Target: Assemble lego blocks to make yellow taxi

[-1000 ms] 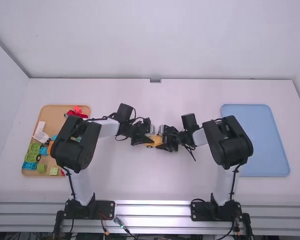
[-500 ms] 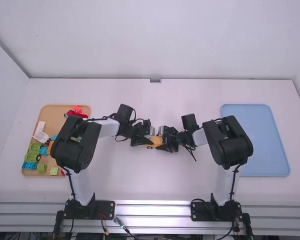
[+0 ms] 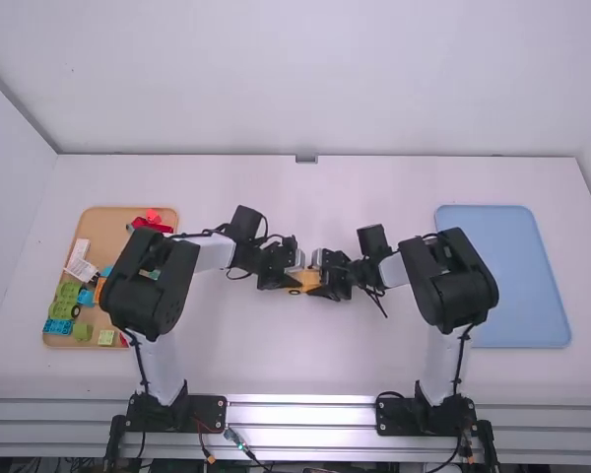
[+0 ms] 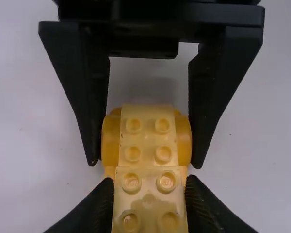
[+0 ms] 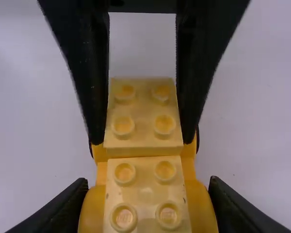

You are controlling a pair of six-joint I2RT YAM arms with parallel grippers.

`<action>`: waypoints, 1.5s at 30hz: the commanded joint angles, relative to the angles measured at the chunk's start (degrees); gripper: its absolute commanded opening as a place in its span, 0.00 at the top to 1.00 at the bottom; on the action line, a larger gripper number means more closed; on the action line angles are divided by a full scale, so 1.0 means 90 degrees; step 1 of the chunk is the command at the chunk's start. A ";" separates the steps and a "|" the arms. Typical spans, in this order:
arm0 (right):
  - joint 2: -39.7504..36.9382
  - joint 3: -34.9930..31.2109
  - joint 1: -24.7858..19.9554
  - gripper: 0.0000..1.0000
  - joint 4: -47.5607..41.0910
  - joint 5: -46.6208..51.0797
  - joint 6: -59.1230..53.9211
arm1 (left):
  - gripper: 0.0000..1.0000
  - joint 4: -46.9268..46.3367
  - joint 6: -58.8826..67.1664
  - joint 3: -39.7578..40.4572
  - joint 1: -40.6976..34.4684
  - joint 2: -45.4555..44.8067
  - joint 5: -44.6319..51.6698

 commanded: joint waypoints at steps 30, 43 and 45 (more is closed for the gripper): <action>0.0073 0.0022 0.0012 0.45 -0.0041 0.0066 -0.0102 | 0.74 -0.0029 -0.0420 -0.0056 0.0034 -0.0896 0.0019; 0.0073 0.0022 0.0012 0.45 -0.0041 0.0068 -0.0102 | 0.98 -0.0410 -0.0425 -0.0061 0.0036 -0.0833 -0.0435; 0.0073 0.0022 0.0012 0.45 -0.0034 0.0066 -0.0102 | 0.98 -0.0427 -0.0423 -0.0061 0.0027 -0.0738 -0.0410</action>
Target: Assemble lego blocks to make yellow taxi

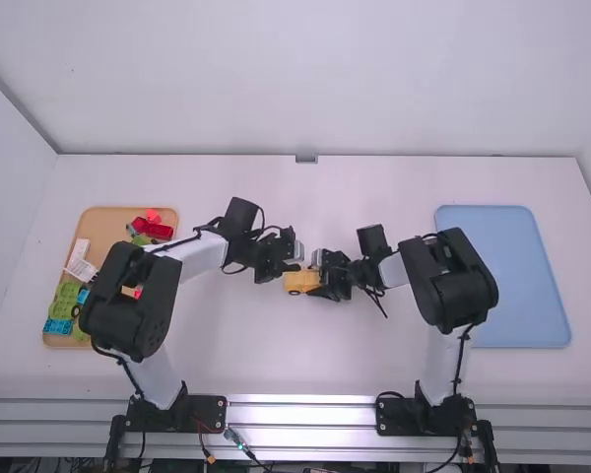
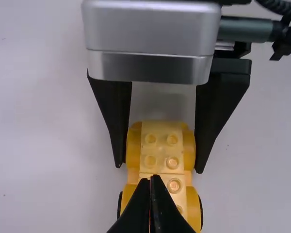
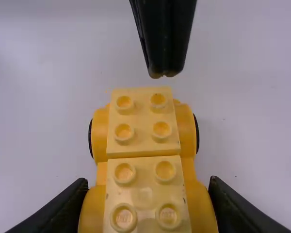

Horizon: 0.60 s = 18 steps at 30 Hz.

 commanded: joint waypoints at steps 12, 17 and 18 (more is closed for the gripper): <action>0.0073 0.0022 0.0012 0.45 -0.0039 0.0080 -0.0080 | 0.98 0.0022 -0.0015 -0.0058 0.0022 0.0896 0.0153; 0.0073 0.0022 0.0012 0.45 -0.0034 0.0080 -0.0085 | 0.98 -0.0097 0.0000 -0.0061 0.0022 0.1219 -0.0175; 0.0073 0.0022 0.0012 0.45 -0.0032 0.0080 -0.0083 | 0.98 -0.0170 0.0061 -0.0100 0.0022 0.1248 -0.0262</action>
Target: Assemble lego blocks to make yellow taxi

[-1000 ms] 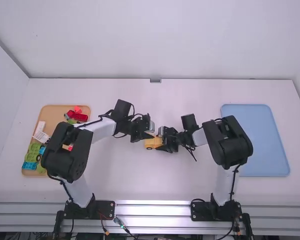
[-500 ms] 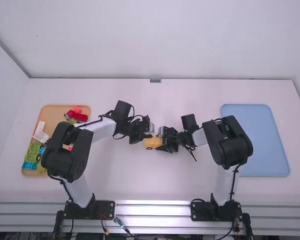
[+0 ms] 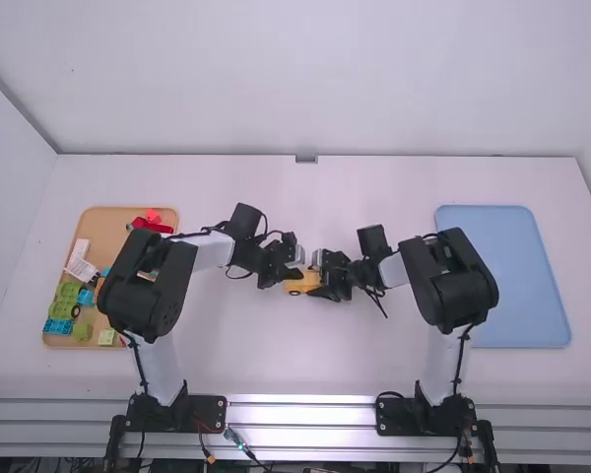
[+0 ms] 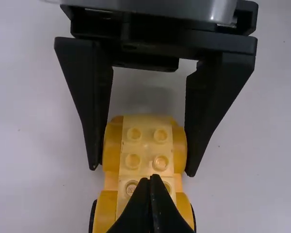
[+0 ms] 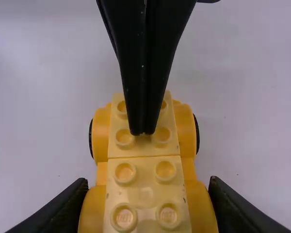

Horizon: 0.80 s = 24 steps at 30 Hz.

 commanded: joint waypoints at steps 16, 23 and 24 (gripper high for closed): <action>0.0073 0.0022 0.0005 0.45 -0.0005 0.0095 -0.0085 | 0.98 0.1826 -0.1015 -0.1396 0.0051 -0.0092 -0.1311; 0.0073 0.0022 0.0015 0.45 0.0017 0.0100 0.0034 | 0.98 0.1688 -0.1030 -0.0855 0.0068 -0.1423 -0.0760; 0.0073 0.0024 0.0024 0.44 0.0017 0.0100 0.0029 | 0.96 0.1700 -0.1171 -0.0767 0.0066 -0.1651 -0.0845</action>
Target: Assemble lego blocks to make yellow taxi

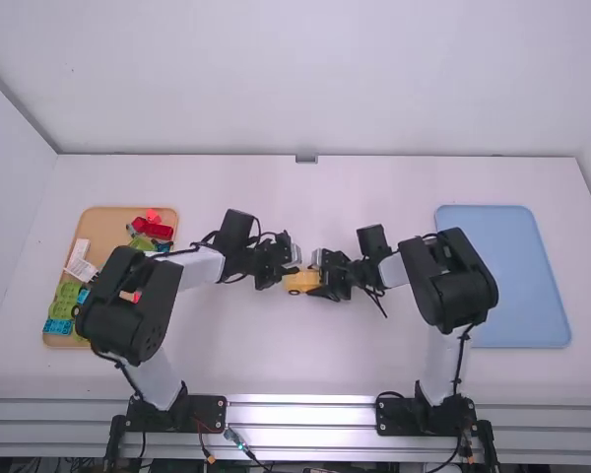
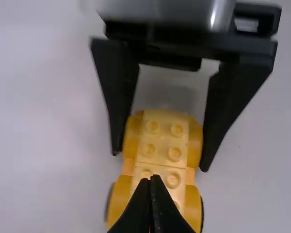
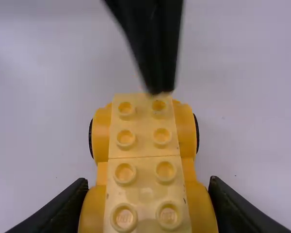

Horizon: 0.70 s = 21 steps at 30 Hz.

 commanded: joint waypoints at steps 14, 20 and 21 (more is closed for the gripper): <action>0.0056 0.0180 0.0007 0.01 -0.0056 0.0284 0.0551 | 0.01 -0.0270 -0.4388 0.0549 0.0046 -0.1795 -0.3580; -0.0743 0.0257 -0.0039 0.01 -0.0993 0.1129 0.0760 | 0.01 -0.0716 -0.5457 0.0549 0.0046 -0.1894 -0.5221; -0.0848 0.0277 -0.0039 0.01 -0.1183 0.1297 0.0758 | 0.01 -0.0782 -0.5574 0.0559 0.0049 -0.1909 -0.5360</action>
